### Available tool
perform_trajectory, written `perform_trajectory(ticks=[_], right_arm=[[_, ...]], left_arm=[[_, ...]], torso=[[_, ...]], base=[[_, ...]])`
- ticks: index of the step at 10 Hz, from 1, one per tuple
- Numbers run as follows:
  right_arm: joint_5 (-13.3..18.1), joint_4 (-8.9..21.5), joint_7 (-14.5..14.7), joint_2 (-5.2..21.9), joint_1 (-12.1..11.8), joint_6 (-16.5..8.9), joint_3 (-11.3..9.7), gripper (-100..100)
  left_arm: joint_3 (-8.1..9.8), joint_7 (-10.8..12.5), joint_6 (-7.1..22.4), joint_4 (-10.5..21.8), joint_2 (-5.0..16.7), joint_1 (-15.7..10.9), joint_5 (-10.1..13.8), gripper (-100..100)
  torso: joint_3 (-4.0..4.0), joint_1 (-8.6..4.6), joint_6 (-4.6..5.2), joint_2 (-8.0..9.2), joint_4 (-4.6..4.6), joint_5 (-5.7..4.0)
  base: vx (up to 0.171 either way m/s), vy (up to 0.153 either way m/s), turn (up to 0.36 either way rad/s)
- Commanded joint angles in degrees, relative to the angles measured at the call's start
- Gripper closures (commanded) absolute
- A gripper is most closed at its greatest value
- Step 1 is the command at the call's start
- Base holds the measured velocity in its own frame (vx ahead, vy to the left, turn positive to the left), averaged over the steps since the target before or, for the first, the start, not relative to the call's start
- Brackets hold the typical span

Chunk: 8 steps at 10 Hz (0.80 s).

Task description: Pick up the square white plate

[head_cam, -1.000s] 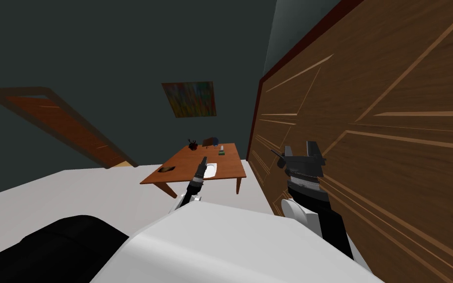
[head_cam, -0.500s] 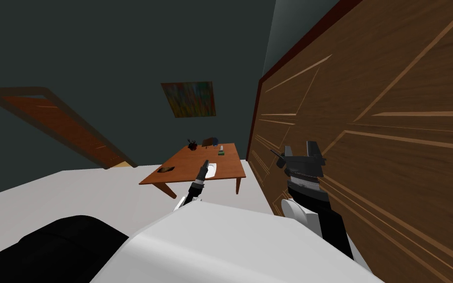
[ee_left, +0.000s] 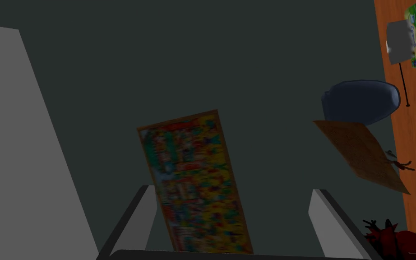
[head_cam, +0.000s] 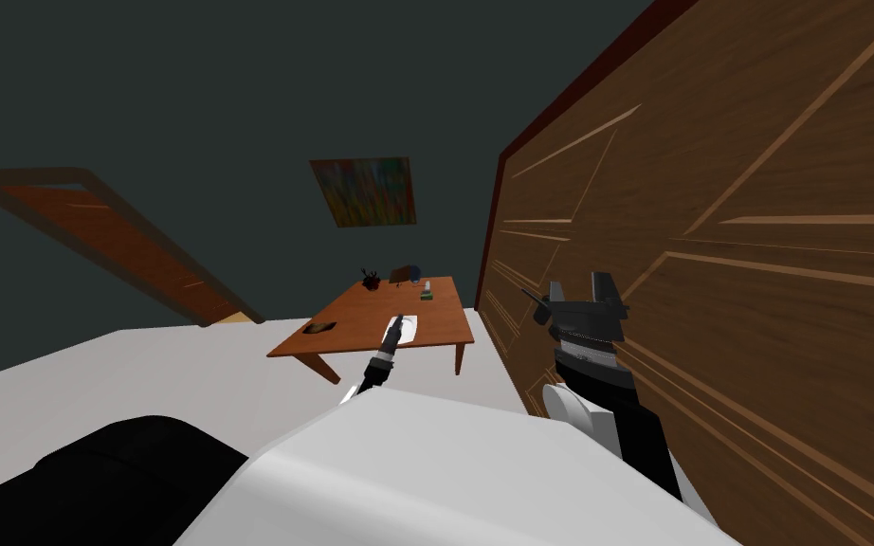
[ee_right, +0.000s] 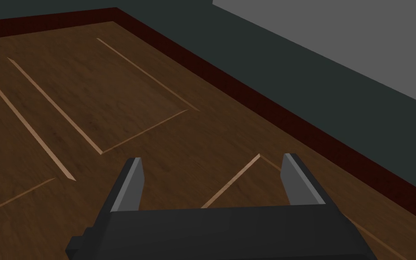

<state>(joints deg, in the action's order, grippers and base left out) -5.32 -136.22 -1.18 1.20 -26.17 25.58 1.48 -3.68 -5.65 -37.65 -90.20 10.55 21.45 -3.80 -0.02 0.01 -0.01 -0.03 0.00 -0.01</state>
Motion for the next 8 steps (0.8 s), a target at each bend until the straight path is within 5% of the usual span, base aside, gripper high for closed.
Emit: perform_trajectory(ticks=[1, 8], right_arm=[[0.0, 0.0, 0.0, 0.0, 0.0, 0.0, 0.0, 0], [0.0, 0.0, 0.0, 0.0, 0.0, 0.0, 0.0, 0]], left_arm=[[0.04, -0.02, -0.04, 1.91, -0.12, -0.74, 0.01, -100], [0.38, 1.1, -0.6, 14.19, 0.03, -3.2, 0.71, -100]], torso=[[0.0, 0.0, 0.0, 0.0, 0.0, 0.0], [-0.02, 0.03, 0.0, -0.04, -0.01, 0.0]], base=[[0.0, 0.0, 0.0], [0.015, 0.007, 0.005]])
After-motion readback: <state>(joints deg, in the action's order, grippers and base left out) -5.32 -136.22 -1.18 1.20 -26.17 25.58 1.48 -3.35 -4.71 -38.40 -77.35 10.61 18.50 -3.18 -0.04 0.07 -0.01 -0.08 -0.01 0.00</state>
